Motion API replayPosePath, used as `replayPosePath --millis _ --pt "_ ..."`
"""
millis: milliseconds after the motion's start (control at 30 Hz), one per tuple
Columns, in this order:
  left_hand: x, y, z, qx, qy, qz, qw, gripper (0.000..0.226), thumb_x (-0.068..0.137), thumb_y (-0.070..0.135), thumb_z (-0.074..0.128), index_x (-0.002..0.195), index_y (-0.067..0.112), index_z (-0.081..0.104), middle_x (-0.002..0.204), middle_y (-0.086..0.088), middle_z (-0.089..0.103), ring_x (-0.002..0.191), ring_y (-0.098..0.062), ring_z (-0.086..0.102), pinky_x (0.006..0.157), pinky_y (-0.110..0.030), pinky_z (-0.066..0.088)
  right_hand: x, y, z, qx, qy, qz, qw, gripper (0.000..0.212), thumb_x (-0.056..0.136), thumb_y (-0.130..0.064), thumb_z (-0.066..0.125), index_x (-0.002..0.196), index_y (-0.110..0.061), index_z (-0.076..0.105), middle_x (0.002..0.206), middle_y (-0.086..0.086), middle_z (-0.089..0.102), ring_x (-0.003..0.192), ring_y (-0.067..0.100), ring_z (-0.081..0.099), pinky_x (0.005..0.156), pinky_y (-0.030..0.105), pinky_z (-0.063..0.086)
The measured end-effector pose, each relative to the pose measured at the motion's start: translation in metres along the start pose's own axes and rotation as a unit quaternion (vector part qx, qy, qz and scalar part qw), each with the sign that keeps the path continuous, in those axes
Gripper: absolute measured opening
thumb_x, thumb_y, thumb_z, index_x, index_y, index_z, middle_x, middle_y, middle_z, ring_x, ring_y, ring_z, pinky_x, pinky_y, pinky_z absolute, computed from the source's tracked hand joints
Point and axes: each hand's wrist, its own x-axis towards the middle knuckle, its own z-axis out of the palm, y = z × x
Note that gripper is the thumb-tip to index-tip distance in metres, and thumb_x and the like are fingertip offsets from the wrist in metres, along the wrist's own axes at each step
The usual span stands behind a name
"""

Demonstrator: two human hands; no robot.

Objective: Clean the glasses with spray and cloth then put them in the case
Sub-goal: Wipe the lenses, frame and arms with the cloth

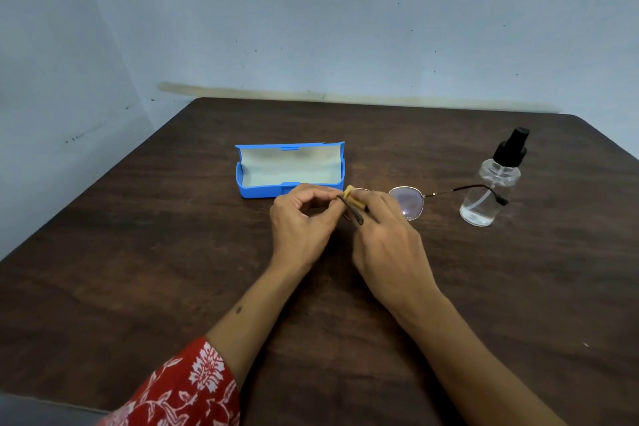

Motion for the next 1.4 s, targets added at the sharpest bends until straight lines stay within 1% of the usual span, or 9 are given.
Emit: replayPosePath --millis 200,333,500,700,833,1000,1167,1300,1400 --pt "0.000 -0.002 0.000 -0.008 0.002 0.004 1.000 0.016 0.070 0.001 0.075 0.074 0.017 0.073 0.076 0.002 0.072 0.074 -0.007 0.068 0.075 -0.024 0.054 0.001 0.006 -0.002 -0.004 -0.002 0.053 0.999 0.028 0.075 0.007 0.060 0.101 0.005 0.069 0.107 0.017 0.066 0.099 0.031 0.064 0.067 0.031 0.055" --pt "0.001 -0.002 0.000 -0.006 0.003 0.007 1.000 0.019 0.071 0.004 0.076 0.072 0.023 0.072 0.076 0.003 0.072 0.075 -0.008 0.068 0.075 -0.023 0.053 -0.001 0.001 0.001 0.005 -0.006 0.004 1.000 0.032 0.072 0.006 0.051 0.098 0.005 0.069 0.100 0.015 0.068 0.091 0.031 0.066 0.063 0.032 0.058" --pt "0.000 -0.003 0.000 -0.003 0.002 0.015 1.000 0.025 0.070 0.001 0.074 0.070 0.025 0.071 0.076 0.005 0.072 0.075 -0.006 0.068 0.074 -0.021 0.053 0.002 0.006 -0.003 -0.005 0.002 0.058 0.998 0.029 0.076 0.006 0.054 0.101 0.005 0.068 0.108 0.018 0.066 0.098 0.032 0.064 0.061 0.031 0.055" --pt "0.001 -0.002 0.000 -0.007 -0.003 0.011 1.000 0.015 0.071 0.003 0.076 0.075 0.018 0.073 0.076 0.003 0.072 0.076 -0.006 0.067 0.074 -0.019 0.052 0.001 -0.001 0.000 -0.003 -0.021 0.013 1.000 0.042 0.077 -0.004 0.035 0.101 0.004 0.068 0.103 0.015 0.067 0.094 0.030 0.065 0.068 0.032 0.058" --pt "0.000 -0.001 0.000 -0.002 -0.001 0.014 1.000 0.020 0.071 0.000 0.075 0.073 0.019 0.072 0.076 0.003 0.071 0.074 -0.005 0.067 0.074 -0.020 0.053 0.002 0.005 -0.001 -0.003 -0.009 0.072 0.997 0.028 0.075 0.008 0.059 0.102 0.005 0.068 0.108 0.018 0.066 0.099 0.032 0.064 0.067 0.032 0.056" --pt "0.000 0.002 -0.001 -0.001 0.005 0.005 1.000 0.015 0.072 0.000 0.074 0.075 0.015 0.073 0.076 0.001 0.071 0.074 -0.004 0.066 0.076 -0.023 0.053 0.001 -0.004 0.000 -0.004 -0.017 0.013 1.000 0.041 0.075 -0.005 0.037 0.101 0.002 0.069 0.103 0.013 0.068 0.095 0.028 0.065 0.071 0.027 0.054" --pt "-0.001 0.003 0.000 -0.006 0.008 -0.004 1.000 0.014 0.072 -0.003 0.072 0.076 0.010 0.073 0.077 -0.006 0.071 0.074 -0.011 0.067 0.078 -0.029 0.054 0.002 0.002 -0.002 -0.002 -0.021 0.064 0.998 0.030 0.076 0.005 0.057 0.105 0.006 0.067 0.110 0.018 0.065 0.102 0.032 0.063 0.068 0.032 0.056" --pt "0.000 0.002 0.000 0.000 0.007 0.004 1.000 0.012 0.072 -0.001 0.074 0.075 0.011 0.073 0.074 -0.002 0.070 0.074 -0.010 0.066 0.077 -0.026 0.052 0.001 -0.003 -0.001 -0.008 -0.023 0.011 1.000 0.040 0.076 -0.005 0.036 0.095 0.002 0.070 0.097 0.013 0.069 0.089 0.030 0.066 0.065 0.029 0.056" --pt "0.000 0.002 0.000 0.000 0.004 0.008 1.000 0.017 0.071 -0.001 0.074 0.072 0.016 0.072 0.073 0.002 0.070 0.073 -0.007 0.066 0.076 -0.025 0.053 0.005 0.000 -0.003 0.005 -0.016 0.025 1.000 0.039 0.078 -0.006 0.037 0.099 0.004 0.069 0.103 0.013 0.068 0.096 0.029 0.065 0.065 0.028 0.055"
